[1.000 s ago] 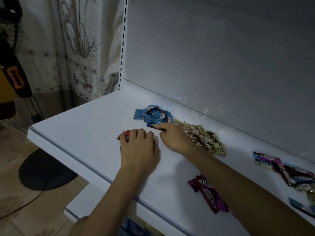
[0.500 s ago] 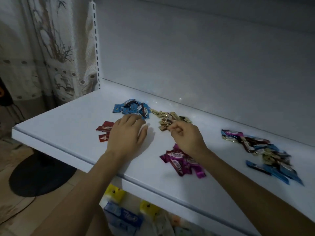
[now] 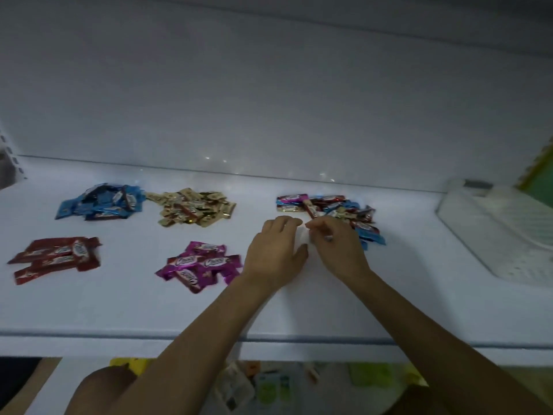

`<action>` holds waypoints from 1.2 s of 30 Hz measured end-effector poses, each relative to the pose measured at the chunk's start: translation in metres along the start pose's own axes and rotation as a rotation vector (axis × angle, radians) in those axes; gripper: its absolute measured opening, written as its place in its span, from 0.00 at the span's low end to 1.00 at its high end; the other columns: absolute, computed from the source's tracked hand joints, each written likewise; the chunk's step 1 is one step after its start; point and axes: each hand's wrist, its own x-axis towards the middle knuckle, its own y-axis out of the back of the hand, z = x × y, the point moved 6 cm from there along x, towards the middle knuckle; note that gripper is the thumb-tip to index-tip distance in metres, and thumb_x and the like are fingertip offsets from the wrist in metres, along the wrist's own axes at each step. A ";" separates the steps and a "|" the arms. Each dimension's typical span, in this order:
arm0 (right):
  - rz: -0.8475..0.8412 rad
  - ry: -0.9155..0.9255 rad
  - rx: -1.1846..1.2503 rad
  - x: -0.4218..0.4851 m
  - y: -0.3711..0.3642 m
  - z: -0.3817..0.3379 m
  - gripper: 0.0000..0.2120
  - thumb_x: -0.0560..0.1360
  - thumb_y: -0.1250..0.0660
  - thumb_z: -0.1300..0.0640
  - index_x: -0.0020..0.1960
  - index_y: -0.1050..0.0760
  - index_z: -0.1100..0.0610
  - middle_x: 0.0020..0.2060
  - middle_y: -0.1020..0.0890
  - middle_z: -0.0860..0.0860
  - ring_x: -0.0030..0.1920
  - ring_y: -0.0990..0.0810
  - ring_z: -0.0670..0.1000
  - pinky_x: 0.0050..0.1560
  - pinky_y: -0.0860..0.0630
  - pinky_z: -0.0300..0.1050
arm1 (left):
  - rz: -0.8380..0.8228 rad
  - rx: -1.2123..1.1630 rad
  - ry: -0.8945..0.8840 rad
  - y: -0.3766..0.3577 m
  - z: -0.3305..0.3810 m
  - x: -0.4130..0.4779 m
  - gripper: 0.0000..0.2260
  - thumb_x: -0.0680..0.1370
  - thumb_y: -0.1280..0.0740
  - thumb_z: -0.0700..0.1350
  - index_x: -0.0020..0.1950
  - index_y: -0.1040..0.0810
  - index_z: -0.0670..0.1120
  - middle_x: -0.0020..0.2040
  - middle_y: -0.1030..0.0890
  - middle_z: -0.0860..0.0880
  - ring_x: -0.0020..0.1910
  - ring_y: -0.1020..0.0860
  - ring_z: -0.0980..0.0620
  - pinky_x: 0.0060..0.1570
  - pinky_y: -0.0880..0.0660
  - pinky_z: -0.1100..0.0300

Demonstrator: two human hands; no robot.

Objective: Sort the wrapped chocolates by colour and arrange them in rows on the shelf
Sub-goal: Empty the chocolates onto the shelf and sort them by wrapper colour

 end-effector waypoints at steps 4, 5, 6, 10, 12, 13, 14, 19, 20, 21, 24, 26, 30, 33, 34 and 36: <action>0.145 -0.069 -0.116 -0.008 0.033 0.044 0.11 0.76 0.33 0.60 0.58 0.22 0.55 0.55 0.21 0.51 0.57 0.25 0.50 0.56 0.30 0.39 | -0.104 -0.056 -0.004 -0.037 0.030 0.017 0.33 0.77 0.35 0.60 0.77 0.41 0.48 0.76 0.38 0.47 0.73 0.40 0.47 0.69 0.37 0.52; 0.155 -0.096 -0.177 -0.007 0.040 0.055 0.13 0.75 0.33 0.59 0.60 0.23 0.55 0.58 0.23 0.53 0.60 0.26 0.53 0.59 0.30 0.42 | -0.126 -0.052 -0.016 -0.046 0.036 0.021 0.33 0.76 0.36 0.61 0.77 0.40 0.48 0.76 0.38 0.47 0.74 0.40 0.47 0.69 0.38 0.52; 0.140 -0.136 -0.248 -0.006 0.046 0.067 0.16 0.76 0.33 0.57 0.64 0.25 0.55 0.62 0.25 0.54 0.63 0.29 0.55 0.62 0.31 0.46 | -0.136 -0.035 -0.038 -0.053 0.041 0.024 0.32 0.77 0.37 0.61 0.76 0.39 0.48 0.76 0.38 0.47 0.74 0.40 0.47 0.70 0.38 0.53; -0.043 -0.274 -0.485 0.001 0.045 0.106 0.26 0.80 0.42 0.47 0.75 0.40 0.55 0.72 0.36 0.58 0.71 0.38 0.57 0.69 0.40 0.49 | -0.190 0.065 -0.099 -0.074 0.046 0.038 0.27 0.79 0.40 0.59 0.76 0.38 0.50 0.75 0.37 0.49 0.74 0.40 0.50 0.71 0.41 0.54; -0.098 -0.249 -0.527 0.015 0.034 0.110 0.28 0.80 0.44 0.45 0.76 0.44 0.56 0.72 0.37 0.59 0.71 0.38 0.57 0.70 0.39 0.52 | -0.190 0.086 -0.058 -0.078 0.041 0.048 0.26 0.80 0.41 0.59 0.76 0.39 0.51 0.76 0.38 0.49 0.75 0.42 0.49 0.72 0.44 0.52; -0.126 -0.245 -0.521 0.023 0.029 0.110 0.29 0.80 0.44 0.45 0.76 0.46 0.55 0.73 0.38 0.59 0.72 0.40 0.58 0.71 0.41 0.54 | -0.154 0.101 -0.047 -0.077 0.039 0.054 0.26 0.79 0.41 0.59 0.75 0.38 0.52 0.76 0.38 0.49 0.75 0.42 0.49 0.72 0.45 0.51; -0.148 -0.251 -0.500 0.032 0.026 0.109 0.30 0.79 0.43 0.45 0.77 0.47 0.54 0.74 0.41 0.58 0.74 0.42 0.58 0.72 0.43 0.55 | -0.109 0.124 -0.038 -0.076 0.037 0.059 0.26 0.79 0.40 0.59 0.75 0.38 0.52 0.76 0.38 0.49 0.75 0.42 0.49 0.72 0.45 0.50; -0.102 -0.252 -0.431 0.051 0.023 0.112 0.31 0.77 0.41 0.47 0.77 0.47 0.50 0.76 0.44 0.56 0.75 0.44 0.56 0.74 0.47 0.52 | -0.061 0.218 0.038 -0.078 0.024 0.088 0.36 0.75 0.40 0.66 0.78 0.46 0.54 0.80 0.52 0.47 0.78 0.56 0.45 0.73 0.57 0.40; -0.085 -0.242 -0.410 0.051 0.023 0.113 0.29 0.77 0.42 0.48 0.76 0.45 0.50 0.76 0.42 0.55 0.75 0.43 0.55 0.74 0.47 0.52 | -0.089 0.219 0.054 -0.080 0.019 0.095 0.39 0.72 0.39 0.69 0.78 0.47 0.55 0.80 0.54 0.48 0.78 0.58 0.44 0.72 0.59 0.37; -0.071 -0.242 -0.381 0.051 0.024 0.114 0.27 0.78 0.42 0.49 0.76 0.42 0.49 0.75 0.40 0.54 0.74 0.42 0.54 0.74 0.47 0.51 | -0.127 0.214 0.077 -0.081 0.014 0.103 0.42 0.70 0.39 0.72 0.78 0.48 0.56 0.80 0.56 0.48 0.78 0.60 0.43 0.71 0.60 0.35; -0.046 -0.262 -0.350 0.050 0.027 0.115 0.24 0.79 0.43 0.50 0.74 0.38 0.48 0.75 0.38 0.53 0.74 0.42 0.53 0.73 0.49 0.49 | -0.247 0.195 0.168 -0.084 -0.002 0.118 0.49 0.61 0.43 0.81 0.77 0.48 0.60 0.79 0.50 0.49 0.78 0.56 0.41 0.71 0.58 0.34; -0.035 -0.256 -0.364 0.050 0.027 0.112 0.23 0.79 0.44 0.50 0.74 0.38 0.48 0.74 0.38 0.53 0.74 0.42 0.53 0.72 0.49 0.49 | -0.231 0.216 0.148 -0.084 -0.003 0.119 0.52 0.55 0.53 0.83 0.76 0.43 0.61 0.77 0.42 0.48 0.76 0.48 0.41 0.72 0.50 0.39; -0.032 -0.245 -0.336 0.049 0.027 0.112 0.22 0.79 0.47 0.51 0.73 0.36 0.49 0.73 0.35 0.53 0.73 0.39 0.53 0.73 0.46 0.49 | -0.114 0.274 -0.003 -0.085 0.013 0.110 0.47 0.61 0.57 0.77 0.75 0.37 0.57 0.70 0.31 0.50 0.68 0.36 0.43 0.63 0.38 0.47; 0.012 -0.230 -0.214 0.045 0.032 0.109 0.24 0.76 0.48 0.50 0.71 0.31 0.50 0.69 0.29 0.52 0.69 0.32 0.54 0.71 0.39 0.51 | -0.055 0.120 -0.026 -0.088 0.017 0.102 0.44 0.64 0.54 0.75 0.72 0.31 0.52 0.66 0.28 0.49 0.66 0.33 0.43 0.59 0.35 0.47; 0.029 -0.228 -0.172 0.043 0.034 0.109 0.22 0.77 0.45 0.53 0.70 0.30 0.51 0.68 0.28 0.52 0.67 0.31 0.54 0.69 0.37 0.52 | -0.005 0.096 -0.021 -0.086 0.017 0.100 0.44 0.63 0.52 0.76 0.72 0.30 0.52 0.67 0.28 0.48 0.67 0.33 0.43 0.60 0.36 0.46; 0.055 -0.230 -0.133 0.042 0.036 0.108 0.20 0.78 0.43 0.57 0.69 0.29 0.52 0.68 0.27 0.53 0.66 0.30 0.55 0.67 0.34 0.52 | -0.015 0.088 0.055 -0.084 0.012 0.100 0.48 0.60 0.46 0.80 0.75 0.37 0.56 0.73 0.36 0.47 0.73 0.39 0.43 0.67 0.42 0.41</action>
